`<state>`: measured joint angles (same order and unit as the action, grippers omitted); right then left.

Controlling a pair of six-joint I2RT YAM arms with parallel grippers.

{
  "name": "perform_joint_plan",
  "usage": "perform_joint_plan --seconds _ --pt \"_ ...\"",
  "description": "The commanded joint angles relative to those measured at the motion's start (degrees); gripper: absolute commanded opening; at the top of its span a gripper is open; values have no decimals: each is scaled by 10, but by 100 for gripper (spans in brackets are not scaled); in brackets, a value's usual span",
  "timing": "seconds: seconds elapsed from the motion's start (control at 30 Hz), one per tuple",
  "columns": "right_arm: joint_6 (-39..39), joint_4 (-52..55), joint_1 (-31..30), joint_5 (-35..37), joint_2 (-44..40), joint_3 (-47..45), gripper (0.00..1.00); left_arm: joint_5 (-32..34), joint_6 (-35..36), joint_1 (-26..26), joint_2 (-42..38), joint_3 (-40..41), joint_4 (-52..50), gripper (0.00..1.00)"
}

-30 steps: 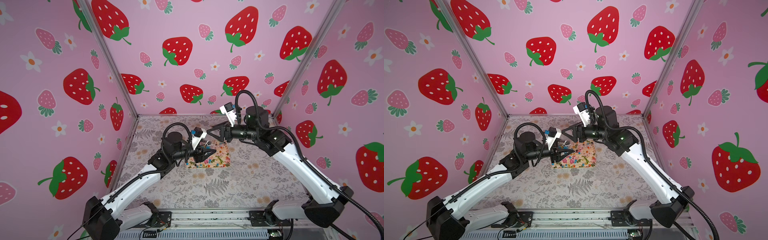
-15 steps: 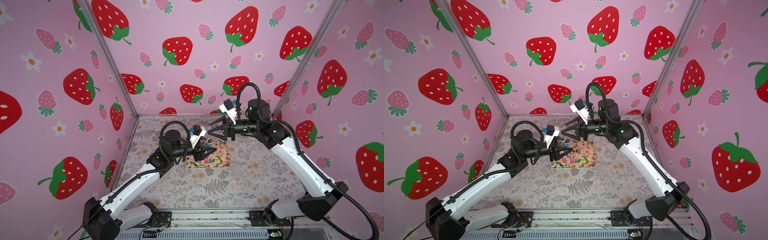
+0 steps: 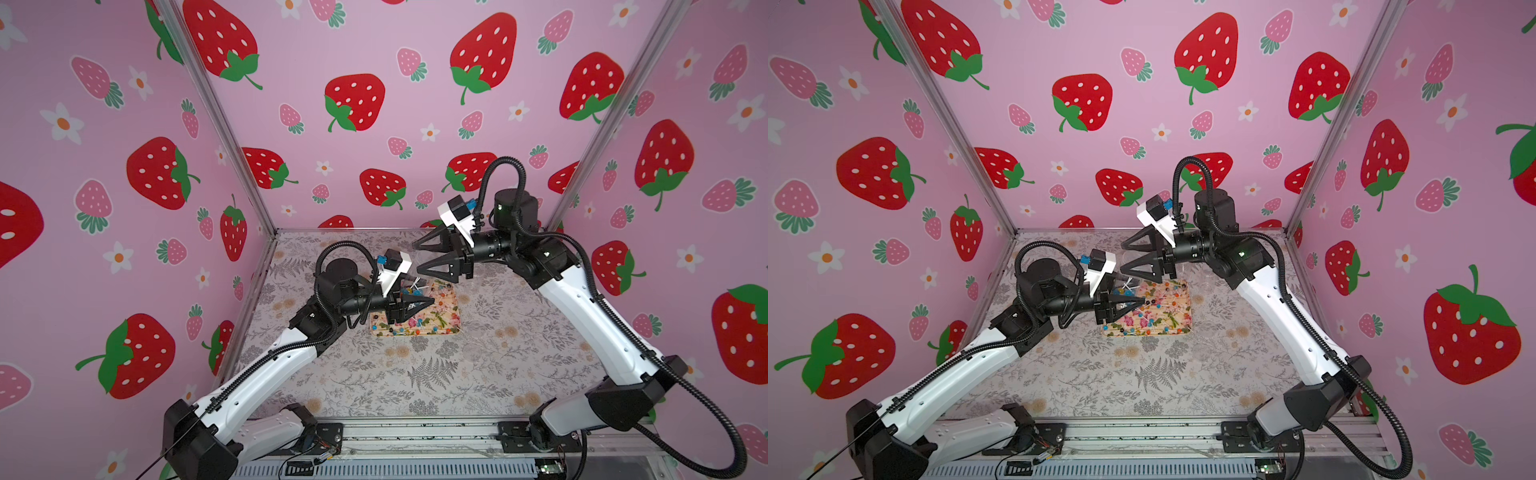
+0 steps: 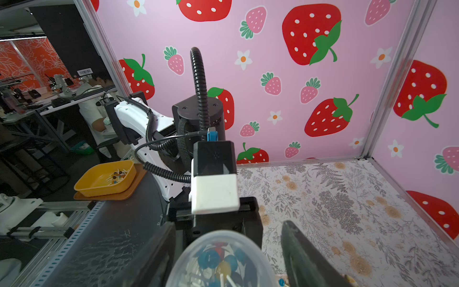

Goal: Pour the candies out of the jar
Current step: Unscrew the lid from the jar.

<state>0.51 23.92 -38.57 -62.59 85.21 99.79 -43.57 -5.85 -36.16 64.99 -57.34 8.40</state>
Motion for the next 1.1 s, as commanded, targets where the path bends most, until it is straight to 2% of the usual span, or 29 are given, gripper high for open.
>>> perform_joint_plan --seconds 0.0,0.13,0.27,0.37,0.53,0.8,1.0,1.07 --pt "15 -8 -1 28 -30 -6 87 -13 1 -4 -6 -6 2 42" --pt "-51 -8 0 97 -60 -9 94 1 6 -3 -10 2 3 42" --pt "-180 -10 -1 211 -85 -33 94 4 11 -3 -14 4 -1 42" --pt "-232 -23 -7 237 -101 -61 93 7 15 -3 -14 5 -5 42" --pt "-247 11 -30 287 -103 -66 93 10 19 -3 -14 6 -10 42" --pt "-250 17 -57 311 -92 -71 92 11 20 -3 -14 6 -10 42" --pt "-241 26 -64 315 -89 -70 83 11 20 -3 -13 6 -12 42" --pt "-239 29 -65 317 -88 -71 76 12 22 -3 -13 6 -12 42"
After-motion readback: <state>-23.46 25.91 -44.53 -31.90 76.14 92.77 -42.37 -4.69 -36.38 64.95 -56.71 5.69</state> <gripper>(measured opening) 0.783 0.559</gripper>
